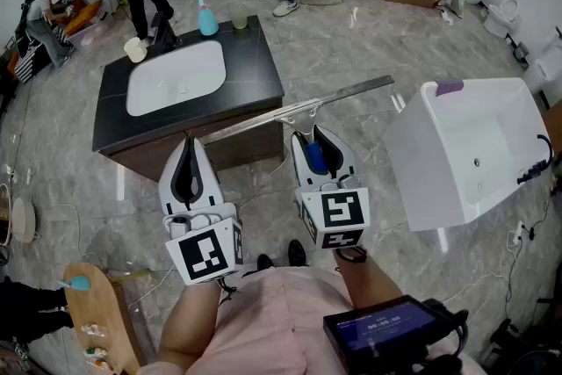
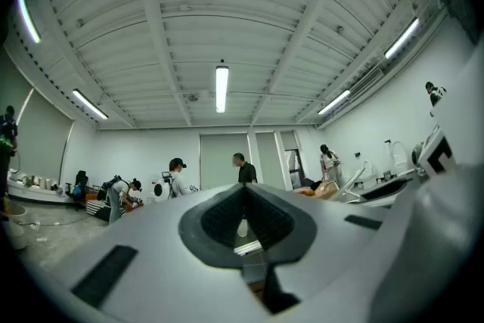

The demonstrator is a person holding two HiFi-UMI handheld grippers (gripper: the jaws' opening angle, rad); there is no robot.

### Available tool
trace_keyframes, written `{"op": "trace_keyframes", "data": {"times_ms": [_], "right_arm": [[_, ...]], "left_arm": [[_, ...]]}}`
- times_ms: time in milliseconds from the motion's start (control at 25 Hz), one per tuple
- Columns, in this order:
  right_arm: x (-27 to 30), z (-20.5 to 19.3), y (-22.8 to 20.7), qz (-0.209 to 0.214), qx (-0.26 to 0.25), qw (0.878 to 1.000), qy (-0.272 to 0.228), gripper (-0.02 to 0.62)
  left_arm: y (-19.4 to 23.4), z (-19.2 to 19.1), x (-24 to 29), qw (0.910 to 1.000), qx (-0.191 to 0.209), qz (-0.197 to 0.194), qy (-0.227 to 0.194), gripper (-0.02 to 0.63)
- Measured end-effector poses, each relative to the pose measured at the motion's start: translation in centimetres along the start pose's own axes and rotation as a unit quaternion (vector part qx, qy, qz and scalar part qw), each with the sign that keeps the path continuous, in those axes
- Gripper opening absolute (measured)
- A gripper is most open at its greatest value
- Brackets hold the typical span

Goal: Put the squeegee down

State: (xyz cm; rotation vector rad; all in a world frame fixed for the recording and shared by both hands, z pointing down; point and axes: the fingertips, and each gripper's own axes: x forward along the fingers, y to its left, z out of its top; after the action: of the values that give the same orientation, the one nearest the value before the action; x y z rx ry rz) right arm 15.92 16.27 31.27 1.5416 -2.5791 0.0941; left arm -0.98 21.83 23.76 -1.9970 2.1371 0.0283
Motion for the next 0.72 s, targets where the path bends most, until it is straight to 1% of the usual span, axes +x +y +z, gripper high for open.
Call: {"op": "trace_keyframes", "data": {"times_ms": [160,320,480,720], "right_arm": [[-0.3,-0.4,-0.4,0.001,-0.002,1.000,0.000,0.124],[-0.3,-0.3,-2.1,0.008,0.018,1.000,-0.011,0.124],[0.5,-0.1,-4.2,0.012,0.019,1.000,-0.013,0.124],[2.3,-0.4,-5.6,0.020,0.024,0.999,-0.010,0.124]], "left_arm": [[-0.7,-0.2,-0.2,1.0000,0.000,-0.001,0.000,0.009],[-2.0,-0.1,0.3,1.0000,0.004,0.002,0.000,0.009],[-3.3,-0.1,1.3,0.9999,0.011,0.011,0.003,0.009],[-3.7,-1.0,2.2,0.9995,0.019,0.023,0.014,0.009]]}}
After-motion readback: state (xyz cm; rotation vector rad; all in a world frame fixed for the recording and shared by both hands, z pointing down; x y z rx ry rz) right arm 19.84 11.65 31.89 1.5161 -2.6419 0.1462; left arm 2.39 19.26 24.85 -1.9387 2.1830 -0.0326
